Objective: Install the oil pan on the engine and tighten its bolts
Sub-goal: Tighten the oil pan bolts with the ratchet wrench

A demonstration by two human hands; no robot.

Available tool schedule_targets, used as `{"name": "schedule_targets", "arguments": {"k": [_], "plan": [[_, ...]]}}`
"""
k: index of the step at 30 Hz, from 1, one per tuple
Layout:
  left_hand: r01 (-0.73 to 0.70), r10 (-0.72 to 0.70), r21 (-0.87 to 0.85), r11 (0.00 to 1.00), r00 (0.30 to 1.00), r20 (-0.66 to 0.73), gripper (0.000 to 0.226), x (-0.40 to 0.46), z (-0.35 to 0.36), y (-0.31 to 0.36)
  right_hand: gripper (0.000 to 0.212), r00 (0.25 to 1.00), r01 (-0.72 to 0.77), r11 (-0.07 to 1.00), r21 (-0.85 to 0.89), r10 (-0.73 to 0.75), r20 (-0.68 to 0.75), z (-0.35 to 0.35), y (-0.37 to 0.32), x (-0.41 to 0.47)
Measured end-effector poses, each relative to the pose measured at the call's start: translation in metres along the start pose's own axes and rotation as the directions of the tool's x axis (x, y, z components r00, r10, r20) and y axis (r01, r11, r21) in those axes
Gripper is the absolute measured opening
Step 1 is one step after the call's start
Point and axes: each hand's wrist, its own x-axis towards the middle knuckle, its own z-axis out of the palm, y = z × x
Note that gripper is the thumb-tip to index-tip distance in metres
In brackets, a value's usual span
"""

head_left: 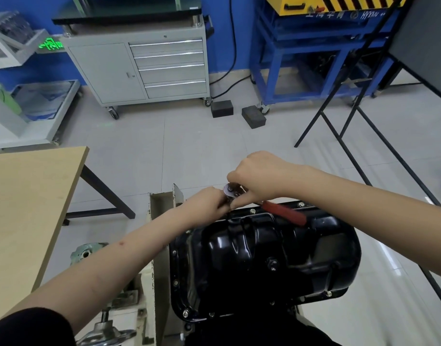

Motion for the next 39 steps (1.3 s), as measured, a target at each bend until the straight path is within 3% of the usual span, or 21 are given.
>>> {"name": "schedule_targets", "arguments": {"k": [3,6,13,17,21,27,30,33,39], "plan": [[-0.045,0.044,0.018,0.999,0.999,0.031,0.02,0.002,0.0006,0.0022,0.021,0.997,0.079,0.997,0.007,-0.08,0.016,0.0001,0.0013,-0.0007],[-0.054,0.051,0.028,0.998,0.996,0.08,0.026,0.0049,0.0003,0.0004,0.018,0.987,0.16,0.986,-0.041,-0.16,-0.006,0.0,0.0026,0.0009],[-0.007,0.004,-0.062,0.998,0.999,-0.046,0.02,-0.0014,0.0011,-0.0002,0.038,1.0,-0.019,1.0,0.005,0.019,0.019,0.0008,0.0,-0.0007],[-0.05,0.05,-0.034,0.998,0.999,0.002,0.021,0.0009,0.0036,0.0008,0.018,0.994,0.11,0.994,-0.003,-0.11,-0.006,0.0005,-0.0003,-0.0009],[-0.024,0.027,-0.063,0.998,0.998,0.051,0.028,0.0033,0.0025,-0.0026,0.018,0.99,0.139,0.989,-0.056,-0.141,-0.022,-0.0002,-0.0003,-0.0001],[0.036,-0.038,-0.117,0.992,0.999,-0.011,0.031,0.0019,0.0045,-0.0014,0.044,1.0,0.013,1.0,-0.022,-0.013,-0.001,0.002,-0.0027,-0.0008],[0.06,-0.06,-0.143,0.988,0.998,-0.002,0.023,0.0024,0.004,-0.0013,0.035,1.0,0.016,1.0,0.003,-0.016,0.002,0.0034,-0.002,-0.0004],[0.054,-0.055,-0.158,0.986,0.998,-0.005,0.034,0.0035,0.0041,-0.0013,0.031,1.0,0.027,1.0,0.009,-0.027,0.007,0.0029,0.0007,0.0009],[-0.006,0.011,-0.091,0.996,0.998,0.058,0.036,0.0073,0.0031,-0.0006,0.019,0.992,0.123,0.992,-0.037,-0.125,-0.034,0.0023,0.0008,-0.0034]]}}
